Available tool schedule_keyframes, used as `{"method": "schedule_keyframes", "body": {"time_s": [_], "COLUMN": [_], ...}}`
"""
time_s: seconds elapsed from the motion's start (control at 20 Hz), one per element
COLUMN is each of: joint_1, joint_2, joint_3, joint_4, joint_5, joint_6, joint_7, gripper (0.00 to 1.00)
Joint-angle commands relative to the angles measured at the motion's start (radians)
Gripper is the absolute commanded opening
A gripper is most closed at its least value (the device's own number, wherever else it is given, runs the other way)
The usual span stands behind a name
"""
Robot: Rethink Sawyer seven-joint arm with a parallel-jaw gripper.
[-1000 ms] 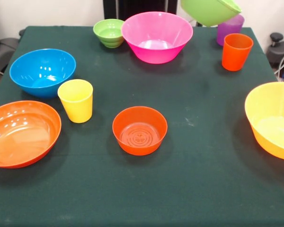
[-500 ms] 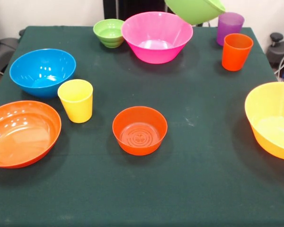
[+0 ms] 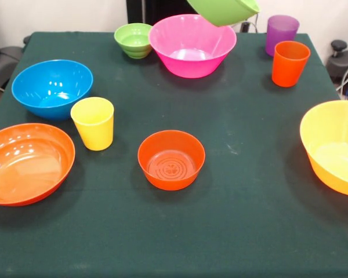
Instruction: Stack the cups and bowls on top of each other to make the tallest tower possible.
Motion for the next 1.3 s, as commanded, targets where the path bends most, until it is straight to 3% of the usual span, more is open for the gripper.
{"method": "schedule_keyframes", "body": {"time_s": [0.05,0.35,0.65,0.95,1.3], "joint_1": [0.024,0.002,0.014,0.011,0.001], "joint_2": [0.051,0.115,0.184,0.269,0.307], "joint_3": [-0.01,0.0,0.006,0.013,0.033], "joint_4": [-0.054,-0.117,-0.234,-0.344,-0.447], "joint_5": [0.006,0.009,0.009,0.0,0.029], "joint_6": [0.068,0.081,0.146,0.147,0.223], "joint_7": [0.107,0.072,0.058,0.05,0.009], "gripper": [0.0,0.0,0.0,0.0,0.0]}}
